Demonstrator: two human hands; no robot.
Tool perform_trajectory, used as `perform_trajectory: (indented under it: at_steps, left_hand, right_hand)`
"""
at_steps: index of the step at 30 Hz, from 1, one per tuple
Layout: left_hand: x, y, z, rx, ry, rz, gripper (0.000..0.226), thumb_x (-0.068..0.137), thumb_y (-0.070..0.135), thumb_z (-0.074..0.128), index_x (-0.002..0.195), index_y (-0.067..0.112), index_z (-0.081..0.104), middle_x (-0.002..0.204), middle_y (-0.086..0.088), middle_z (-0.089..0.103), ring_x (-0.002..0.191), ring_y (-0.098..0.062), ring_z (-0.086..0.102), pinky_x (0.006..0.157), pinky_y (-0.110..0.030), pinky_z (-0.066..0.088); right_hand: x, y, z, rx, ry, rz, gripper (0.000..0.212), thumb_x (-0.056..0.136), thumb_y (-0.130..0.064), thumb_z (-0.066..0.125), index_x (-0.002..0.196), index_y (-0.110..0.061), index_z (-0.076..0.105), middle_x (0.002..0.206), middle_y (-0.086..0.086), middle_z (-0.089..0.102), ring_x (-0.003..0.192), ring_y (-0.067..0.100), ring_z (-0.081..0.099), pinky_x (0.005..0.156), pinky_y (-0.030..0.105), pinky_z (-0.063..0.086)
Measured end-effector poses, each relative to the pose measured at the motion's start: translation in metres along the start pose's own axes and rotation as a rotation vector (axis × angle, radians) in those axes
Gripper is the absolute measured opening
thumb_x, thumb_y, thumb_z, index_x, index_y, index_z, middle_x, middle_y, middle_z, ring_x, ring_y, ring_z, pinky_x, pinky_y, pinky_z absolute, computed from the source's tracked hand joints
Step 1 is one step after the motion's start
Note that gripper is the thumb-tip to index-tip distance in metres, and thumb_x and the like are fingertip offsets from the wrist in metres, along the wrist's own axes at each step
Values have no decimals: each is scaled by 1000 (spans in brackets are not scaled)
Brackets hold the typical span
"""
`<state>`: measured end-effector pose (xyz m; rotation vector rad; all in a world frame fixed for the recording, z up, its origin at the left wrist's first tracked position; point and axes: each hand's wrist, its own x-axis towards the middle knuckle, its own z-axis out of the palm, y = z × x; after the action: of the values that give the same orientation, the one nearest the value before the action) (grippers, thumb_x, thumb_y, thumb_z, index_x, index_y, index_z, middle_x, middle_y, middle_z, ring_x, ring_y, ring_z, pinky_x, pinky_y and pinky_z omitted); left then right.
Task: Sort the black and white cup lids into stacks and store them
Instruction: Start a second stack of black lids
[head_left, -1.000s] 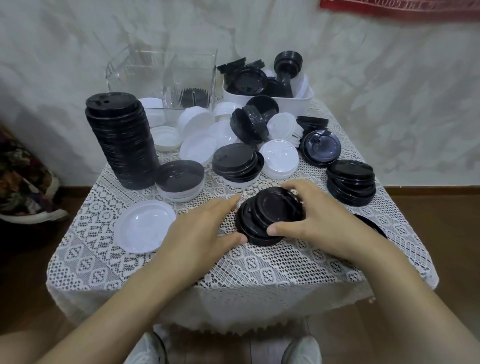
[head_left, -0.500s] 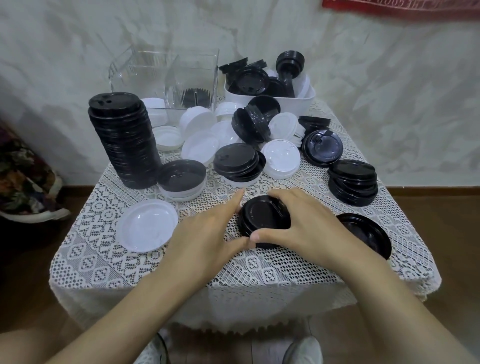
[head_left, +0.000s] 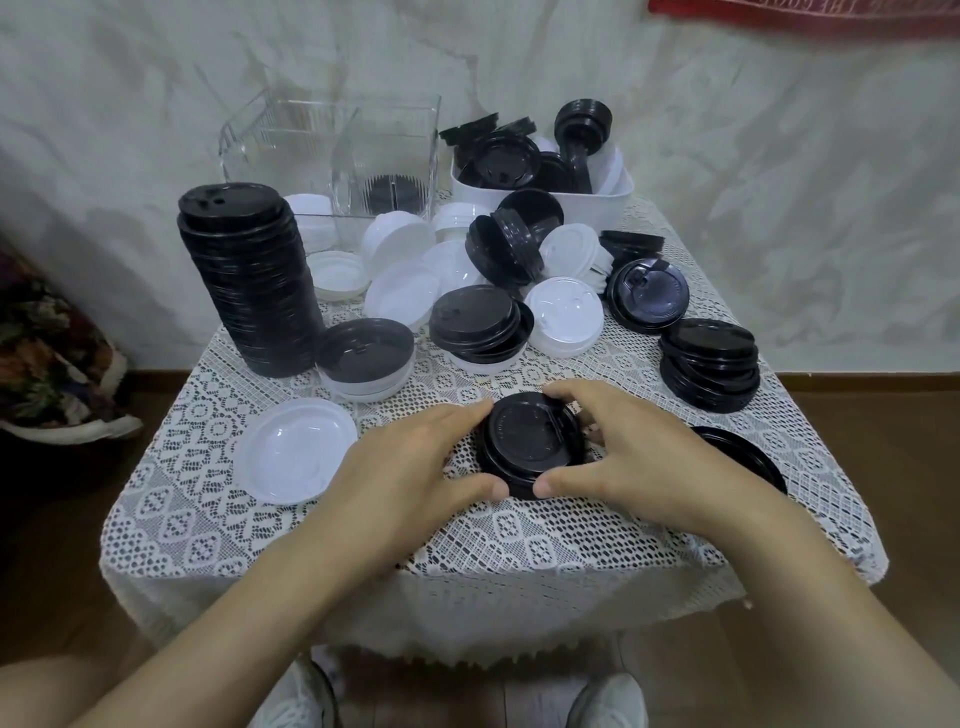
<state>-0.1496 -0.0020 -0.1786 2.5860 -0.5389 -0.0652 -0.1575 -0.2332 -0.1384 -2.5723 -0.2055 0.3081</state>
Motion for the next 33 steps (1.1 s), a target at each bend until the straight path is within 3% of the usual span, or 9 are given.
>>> perform_trajectory:
  at_steps: [3,7,13,17,20,22,27,30,33]
  left_hand:
    - [-1,0,0,-14,24,0,86,78,80,52,156,48,34,135,20,61,97,-4,50,72,-22,36]
    - [-1,1,2,20,47,7,75,87,69,60,155,47,37,145,24,54,127,-5,53,89,-26,45]
    - [2,5,1,78,29,23,75,90,67,58,157,44,33,146,25,48,123,-7,55,82,-26,41]
    - [0,1,-1,30,41,43,85,84,72,63,157,45,30,149,24,49,129,-7,52,92,-27,44]
    - [0,2,-3,44,56,-1,96,80,73,67,160,47,21,152,21,48,123,-9,54,86,-25,42]
    - [1,4,-3,64,80,4,92,82,71,67,159,47,23,156,23,44,129,-8,52,92,-27,44]
    - [1,5,-4,67,69,12,84,83,72,63,157,44,33,155,24,45,141,-9,46,103,-33,46]
    - [1,6,-3,81,71,7,83,83,72,62,156,44,34,154,24,46,139,-9,48,100,-33,47]
    - [0,9,-3,91,79,6,84,81,74,60,156,43,36,153,20,50,136,-12,51,96,-34,48]
  right_hand:
    - [-1,0,0,-14,-3,-3,92,72,-53,88,149,-43,39,124,-24,49,120,4,53,97,27,42]
    - [1,-2,3,-44,7,-11,89,72,-52,88,147,-39,42,126,-21,53,122,8,54,100,29,43]
    - [3,0,8,-24,-13,2,91,73,-51,88,149,-36,40,127,-11,49,124,13,48,99,30,40]
    - [1,1,10,22,80,-53,89,72,-52,88,149,-37,45,137,-10,58,127,13,54,104,32,44]
    - [0,0,9,11,78,-80,96,76,-51,85,157,-38,35,150,-9,52,139,14,46,106,29,37]
    - [-3,1,5,-17,46,-70,103,78,-54,83,161,-40,25,159,-8,43,145,13,39,110,29,33]
    - [-29,29,-24,-98,163,33,85,81,-61,76,156,-41,39,159,-14,43,147,11,38,114,35,34]
    - [-49,51,-38,-171,74,137,94,76,-68,76,157,-38,38,161,-16,37,148,12,35,117,36,33]
    - [-56,59,-38,-214,6,147,97,78,-62,80,159,-36,34,162,-16,36,148,11,34,116,31,31]
